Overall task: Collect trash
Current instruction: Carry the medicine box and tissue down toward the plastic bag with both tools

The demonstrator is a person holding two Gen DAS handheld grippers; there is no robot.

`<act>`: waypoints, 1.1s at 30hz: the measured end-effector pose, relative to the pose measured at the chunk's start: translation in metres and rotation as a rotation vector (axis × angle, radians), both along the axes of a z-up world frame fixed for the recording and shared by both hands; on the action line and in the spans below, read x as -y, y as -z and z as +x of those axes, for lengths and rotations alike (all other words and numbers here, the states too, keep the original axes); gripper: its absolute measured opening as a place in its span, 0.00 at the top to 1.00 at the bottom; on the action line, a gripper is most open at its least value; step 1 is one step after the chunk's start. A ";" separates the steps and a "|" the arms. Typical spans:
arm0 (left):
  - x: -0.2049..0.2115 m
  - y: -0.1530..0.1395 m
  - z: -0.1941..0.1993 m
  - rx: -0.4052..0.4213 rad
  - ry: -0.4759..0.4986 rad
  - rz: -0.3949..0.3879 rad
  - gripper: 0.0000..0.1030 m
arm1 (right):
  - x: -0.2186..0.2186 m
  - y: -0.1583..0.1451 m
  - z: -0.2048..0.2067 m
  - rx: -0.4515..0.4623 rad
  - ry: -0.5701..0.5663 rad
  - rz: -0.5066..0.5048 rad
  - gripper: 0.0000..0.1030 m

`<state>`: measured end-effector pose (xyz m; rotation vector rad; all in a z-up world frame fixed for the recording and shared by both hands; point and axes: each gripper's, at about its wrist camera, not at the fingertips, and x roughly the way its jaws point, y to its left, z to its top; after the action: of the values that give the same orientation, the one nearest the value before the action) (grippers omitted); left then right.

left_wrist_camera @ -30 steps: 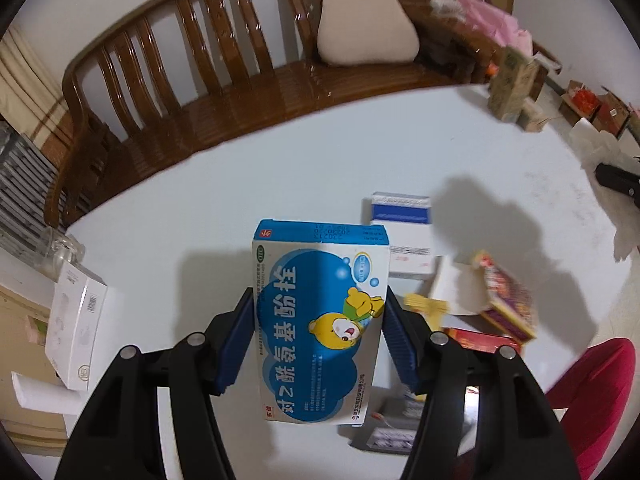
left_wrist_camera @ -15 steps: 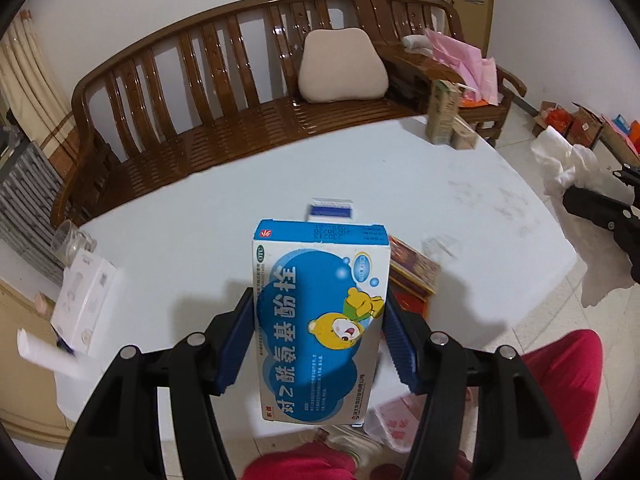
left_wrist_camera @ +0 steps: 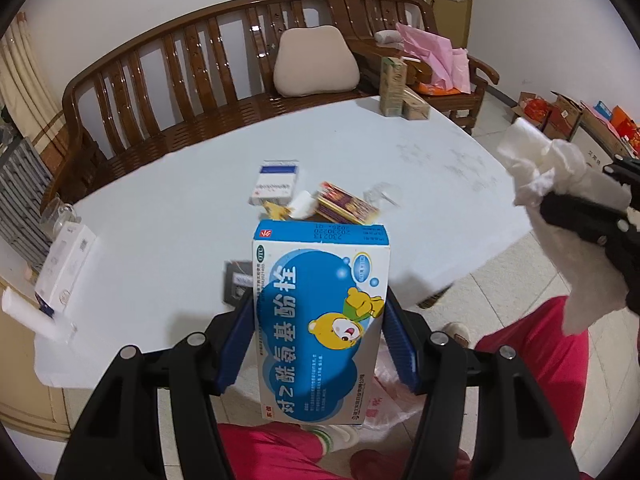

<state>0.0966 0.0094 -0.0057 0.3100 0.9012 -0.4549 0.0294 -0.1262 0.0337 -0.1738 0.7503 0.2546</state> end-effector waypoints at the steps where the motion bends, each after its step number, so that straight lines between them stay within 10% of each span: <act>1: 0.001 0.001 -0.004 0.000 -0.001 -0.003 0.43 | -0.001 0.002 -0.004 -0.002 -0.002 -0.001 0.76; 33: 0.040 0.105 -0.047 -0.176 0.007 0.001 0.43 | 0.003 0.115 -0.052 -0.152 0.070 0.001 0.76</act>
<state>0.0492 -0.0302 -0.1108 0.2765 1.0724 -0.4934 -0.0224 -0.1290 -0.0816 -0.1279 0.9057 0.2027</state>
